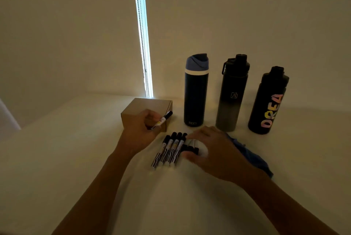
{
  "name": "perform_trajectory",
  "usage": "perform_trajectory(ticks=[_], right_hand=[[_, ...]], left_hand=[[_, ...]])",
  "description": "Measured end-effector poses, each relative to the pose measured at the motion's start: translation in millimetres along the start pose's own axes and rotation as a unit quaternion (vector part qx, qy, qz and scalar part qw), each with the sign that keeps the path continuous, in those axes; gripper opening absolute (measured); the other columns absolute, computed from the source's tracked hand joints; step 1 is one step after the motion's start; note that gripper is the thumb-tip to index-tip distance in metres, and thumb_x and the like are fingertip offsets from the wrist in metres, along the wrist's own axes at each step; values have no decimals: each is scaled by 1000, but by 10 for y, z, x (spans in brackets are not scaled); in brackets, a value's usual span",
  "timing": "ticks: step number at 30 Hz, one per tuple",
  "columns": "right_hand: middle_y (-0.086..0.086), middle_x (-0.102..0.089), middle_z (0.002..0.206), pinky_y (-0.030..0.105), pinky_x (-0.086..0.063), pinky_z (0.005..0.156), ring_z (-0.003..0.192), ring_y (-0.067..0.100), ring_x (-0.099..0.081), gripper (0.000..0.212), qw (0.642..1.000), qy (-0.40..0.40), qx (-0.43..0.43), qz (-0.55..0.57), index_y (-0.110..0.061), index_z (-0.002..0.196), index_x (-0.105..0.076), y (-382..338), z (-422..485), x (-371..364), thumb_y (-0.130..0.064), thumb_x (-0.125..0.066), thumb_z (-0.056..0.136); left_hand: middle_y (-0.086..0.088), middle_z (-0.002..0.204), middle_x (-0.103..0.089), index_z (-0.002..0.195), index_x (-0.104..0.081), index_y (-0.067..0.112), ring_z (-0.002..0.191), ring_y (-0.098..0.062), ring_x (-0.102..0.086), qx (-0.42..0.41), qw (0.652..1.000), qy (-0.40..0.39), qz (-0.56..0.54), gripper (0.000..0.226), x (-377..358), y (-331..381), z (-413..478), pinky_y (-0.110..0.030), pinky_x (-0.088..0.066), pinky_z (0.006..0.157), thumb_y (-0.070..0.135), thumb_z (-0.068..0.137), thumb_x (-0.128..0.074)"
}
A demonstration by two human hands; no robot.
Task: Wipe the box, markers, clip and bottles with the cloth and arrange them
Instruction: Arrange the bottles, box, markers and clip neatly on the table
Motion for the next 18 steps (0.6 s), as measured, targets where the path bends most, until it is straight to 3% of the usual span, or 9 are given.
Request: perform_trajectory(ticks=[3,6,12,15,18], right_hand=[[-17,-37,154,39,-35,116,136,7,-37,109,996,-86,-22,20,-39,154,-32,-144,129,-217,-101,-46,66],[-12,-27,162,41,-28,121,144,12,-32,130,993,-120,-19,9,-33,159,-20,-246,247,-374,-107,-45,55],[-7,-24,165,46,-14,126,151,17,-21,135,994,-109,27,-13,-29,160,-18,-443,416,-578,-108,-45,54],[-10,-24,165,46,-18,123,149,16,-23,130,993,-112,31,-6,-34,159,-19,-459,457,-618,-107,-46,55],[-13,-32,155,45,-29,118,138,14,-34,124,994,-107,33,-9,-36,154,-27,-383,471,-589,-107,-46,55]], left_hand=[[11,97,-71,100,-70,21,86,5,-66,9,1000,-20,18,26,12,-73,-108,-7,-51,71,14,81,-86],[8,89,-70,94,-69,22,83,0,-65,-12,999,-30,41,25,30,-91,-201,-14,-51,68,19,78,-89],[13,72,-70,87,-62,33,66,1,-66,15,984,-95,153,26,-11,-286,-323,-23,-56,57,47,80,-83],[14,73,-69,87,-62,33,64,-1,-67,16,984,-94,148,22,8,-283,-321,-14,-46,52,50,87,-75],[13,78,-70,90,-64,33,68,-4,-67,0,984,-121,129,16,-53,-264,-323,-18,-51,57,42,85,-77]])
Point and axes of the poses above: each hand's wrist, its own z-axis towards the middle knuckle, its own x-axis out of the back of the hand, y = z × x, the point moved 7 cm from there along z, towards the middle knuckle
